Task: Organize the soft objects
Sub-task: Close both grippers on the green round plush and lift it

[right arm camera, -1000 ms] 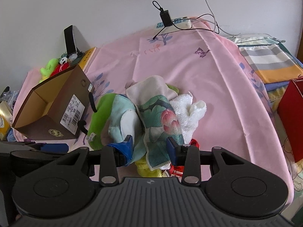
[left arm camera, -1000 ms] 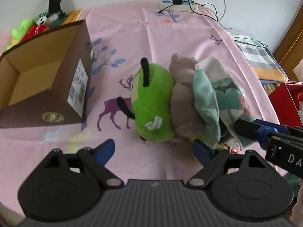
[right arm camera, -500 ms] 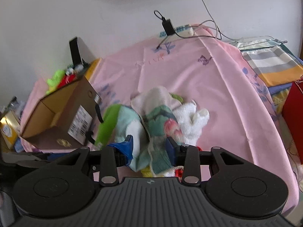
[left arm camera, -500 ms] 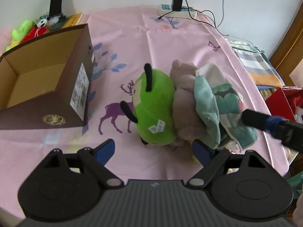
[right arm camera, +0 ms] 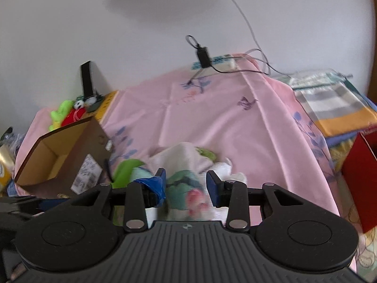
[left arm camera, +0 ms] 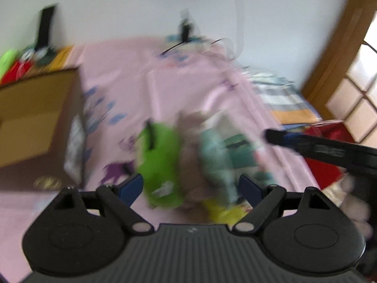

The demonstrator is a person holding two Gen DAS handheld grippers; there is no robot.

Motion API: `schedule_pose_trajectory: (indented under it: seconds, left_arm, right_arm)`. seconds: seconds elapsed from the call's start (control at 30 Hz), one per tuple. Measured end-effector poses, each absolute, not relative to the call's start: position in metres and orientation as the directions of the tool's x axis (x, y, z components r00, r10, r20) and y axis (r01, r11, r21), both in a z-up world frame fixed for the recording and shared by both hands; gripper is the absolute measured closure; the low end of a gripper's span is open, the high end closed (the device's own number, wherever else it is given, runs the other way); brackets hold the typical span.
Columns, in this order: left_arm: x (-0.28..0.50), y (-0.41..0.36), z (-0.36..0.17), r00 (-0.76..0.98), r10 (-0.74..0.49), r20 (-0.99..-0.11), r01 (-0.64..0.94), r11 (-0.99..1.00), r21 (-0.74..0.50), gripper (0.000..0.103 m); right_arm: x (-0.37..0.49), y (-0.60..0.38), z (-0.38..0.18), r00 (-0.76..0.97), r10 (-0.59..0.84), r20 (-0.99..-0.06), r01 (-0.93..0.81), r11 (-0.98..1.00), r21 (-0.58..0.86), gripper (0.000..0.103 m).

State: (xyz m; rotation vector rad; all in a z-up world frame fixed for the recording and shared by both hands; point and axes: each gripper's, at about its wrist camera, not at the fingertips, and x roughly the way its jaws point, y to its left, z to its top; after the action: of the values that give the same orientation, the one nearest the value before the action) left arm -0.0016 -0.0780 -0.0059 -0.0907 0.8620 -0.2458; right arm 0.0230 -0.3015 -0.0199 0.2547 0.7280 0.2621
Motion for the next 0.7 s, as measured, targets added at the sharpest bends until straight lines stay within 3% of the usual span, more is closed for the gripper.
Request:
schedule_pose_trajectory:
  seconds: [0.03,0.1,0.5,0.6,0.7]
  left_arm:
    - [-0.002,-0.084,-0.004,0.633,-0.271,-0.725,0.211,0.962,-0.175,0.030]
    - [-0.002,-0.095,-0.003,0.632,-0.307,-0.711,0.274,0.947,-0.166,0.036]
    - [0.019,-0.110,-0.027,0.558,-0.358,-0.749,0.326,0.924,-0.198,0.040]
    - [0.026,-0.111,-0.034,0.547,-0.351,-0.760,0.317,0.927,-0.200,0.061]
    - [0.030,-0.109,-0.036,0.548,-0.351,-0.759,0.312,0.928,-0.203,0.067]
  right_arm:
    - [0.025,-0.306,-0.021,0.717,0.314,-0.622,-0.130,0.937,0.324,0.083]
    - [0.028,-0.317,-0.024,0.718,0.305,-0.626,-0.093,0.933,0.347,0.083]
    - [0.032,-0.333,-0.031,0.671,0.451,-0.589,-0.107,0.845,0.525,0.084]
    - [0.036,-0.330,-0.029,0.640,0.536,-0.551,-0.163,0.795,0.584,0.084]
    - [0.040,-0.319,-0.027,0.605,0.598,-0.526,-0.213,0.758,0.617,0.084]
